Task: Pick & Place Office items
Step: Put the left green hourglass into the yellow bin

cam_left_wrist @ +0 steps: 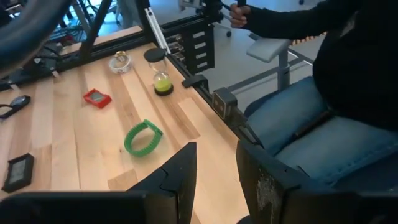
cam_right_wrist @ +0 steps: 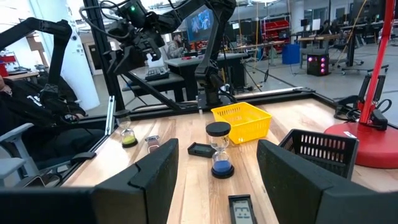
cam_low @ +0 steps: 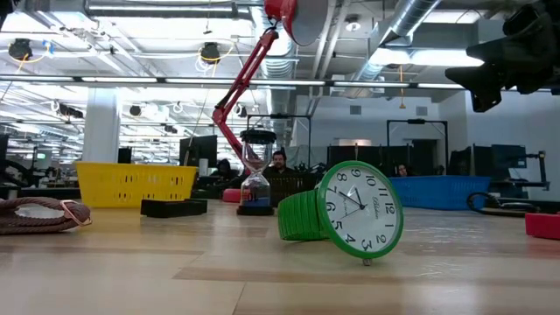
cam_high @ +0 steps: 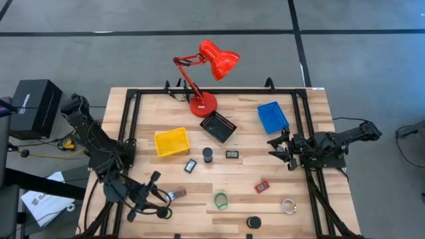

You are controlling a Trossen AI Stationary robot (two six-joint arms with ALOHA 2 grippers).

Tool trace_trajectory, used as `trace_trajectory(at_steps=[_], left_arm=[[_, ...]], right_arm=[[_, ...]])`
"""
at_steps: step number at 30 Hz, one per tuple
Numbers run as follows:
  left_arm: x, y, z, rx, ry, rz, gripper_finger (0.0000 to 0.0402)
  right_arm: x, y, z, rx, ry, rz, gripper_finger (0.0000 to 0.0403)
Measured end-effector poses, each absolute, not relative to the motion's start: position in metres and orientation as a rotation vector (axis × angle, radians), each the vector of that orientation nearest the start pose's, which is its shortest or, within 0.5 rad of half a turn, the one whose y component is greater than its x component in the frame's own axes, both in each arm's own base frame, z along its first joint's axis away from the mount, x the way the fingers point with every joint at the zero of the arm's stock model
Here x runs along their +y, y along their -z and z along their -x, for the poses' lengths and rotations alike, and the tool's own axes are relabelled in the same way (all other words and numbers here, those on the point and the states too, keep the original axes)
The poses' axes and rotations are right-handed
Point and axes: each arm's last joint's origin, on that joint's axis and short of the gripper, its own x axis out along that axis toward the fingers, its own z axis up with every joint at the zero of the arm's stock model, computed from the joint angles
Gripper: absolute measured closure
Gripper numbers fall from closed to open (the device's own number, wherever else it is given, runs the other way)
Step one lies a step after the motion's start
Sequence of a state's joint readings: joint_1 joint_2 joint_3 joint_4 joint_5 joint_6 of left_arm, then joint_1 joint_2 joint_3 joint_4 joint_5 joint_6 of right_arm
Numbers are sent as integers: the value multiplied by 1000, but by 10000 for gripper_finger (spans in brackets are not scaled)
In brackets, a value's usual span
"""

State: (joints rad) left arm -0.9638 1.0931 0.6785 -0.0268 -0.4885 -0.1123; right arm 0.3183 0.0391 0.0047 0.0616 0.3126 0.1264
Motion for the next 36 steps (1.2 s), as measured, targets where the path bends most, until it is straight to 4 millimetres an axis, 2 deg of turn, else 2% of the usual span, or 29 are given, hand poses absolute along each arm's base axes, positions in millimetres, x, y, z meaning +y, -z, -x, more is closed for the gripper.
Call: trace_trajectory(at_steps=[9,18,23,26,31,36], left_arm=[[-183,-262,-148,289,432,-123,293],[-170,-264,-164,299,327,27,290],[-164,-263,-173,311,268,139,241],[-166,-257,-179,325,268,133,201],[-184,-244,-191,394,336,114,157],[-205,-252,-208,450,412,157,140]], right_arm=[[22,-168,-96,-26,-7,-131,193],[22,-168,-96,-25,-7,-128,193],[22,-168,-96,-26,-6,-84,193],[22,-168,-96,-25,-6,-78,193],[22,-168,-96,-26,-5,-79,193],[22,-168,-96,-25,-5,-79,193]])
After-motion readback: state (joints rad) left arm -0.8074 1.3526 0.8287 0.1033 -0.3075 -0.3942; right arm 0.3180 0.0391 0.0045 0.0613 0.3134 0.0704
